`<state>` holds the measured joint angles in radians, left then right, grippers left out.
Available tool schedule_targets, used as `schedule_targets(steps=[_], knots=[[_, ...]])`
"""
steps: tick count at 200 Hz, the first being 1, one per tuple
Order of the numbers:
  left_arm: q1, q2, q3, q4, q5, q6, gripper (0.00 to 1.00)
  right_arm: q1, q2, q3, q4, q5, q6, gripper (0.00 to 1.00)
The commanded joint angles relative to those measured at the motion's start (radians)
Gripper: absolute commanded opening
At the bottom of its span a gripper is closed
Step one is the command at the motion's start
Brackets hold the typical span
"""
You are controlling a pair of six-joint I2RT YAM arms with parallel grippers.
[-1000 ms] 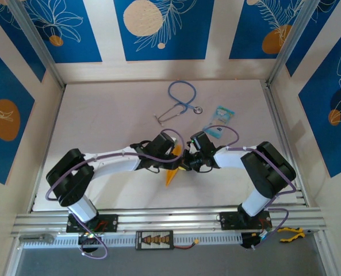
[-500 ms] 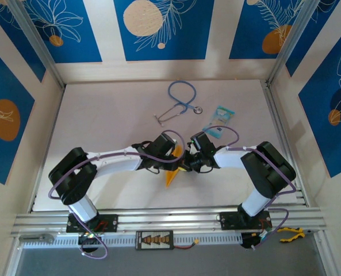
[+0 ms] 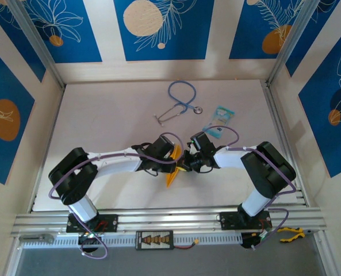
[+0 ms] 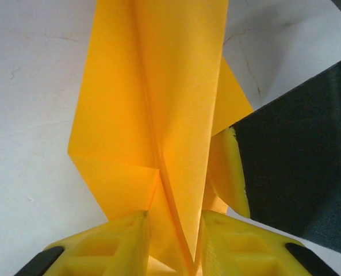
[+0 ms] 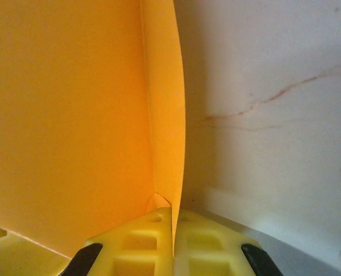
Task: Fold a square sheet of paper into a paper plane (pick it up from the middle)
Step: Move a paper plane to the center of the table.
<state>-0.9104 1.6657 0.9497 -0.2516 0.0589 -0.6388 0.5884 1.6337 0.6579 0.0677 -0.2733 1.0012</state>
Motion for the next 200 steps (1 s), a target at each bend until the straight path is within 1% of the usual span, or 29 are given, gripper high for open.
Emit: schedule_targets(steps=[1,27,53,104,121,176,200], knots=[[-0.009,-0.013,-0.018,-0.006,0.026,-0.014,0.28,-0.005,-0.011,-0.005,0.007,-0.023,0.007,0.05],[-0.009,-0.024,-0.029,0.031,0.061,-0.019,0.34,-0.006,-0.012,-0.006,0.008,-0.024,0.004,0.05],[-0.010,-0.037,-0.050,0.074,0.097,-0.046,0.37,-0.006,-0.014,-0.006,0.008,-0.026,0.005,0.05],[-0.010,-0.113,-0.113,0.077,0.045,-0.101,0.42,-0.007,-0.013,-0.006,0.007,-0.025,0.005,0.05],[-0.010,-0.127,-0.126,0.076,0.043,-0.112,0.42,-0.007,-0.012,-0.005,0.008,-0.026,0.006,0.05],[-0.011,-0.103,-0.133,0.122,0.095,-0.142,0.42,-0.007,-0.008,-0.003,0.008,-0.030,0.005,0.05],[-0.012,-0.097,-0.134,0.145,0.116,-0.149,0.37,-0.007,-0.009,-0.002,0.009,-0.029,0.007,0.05]])
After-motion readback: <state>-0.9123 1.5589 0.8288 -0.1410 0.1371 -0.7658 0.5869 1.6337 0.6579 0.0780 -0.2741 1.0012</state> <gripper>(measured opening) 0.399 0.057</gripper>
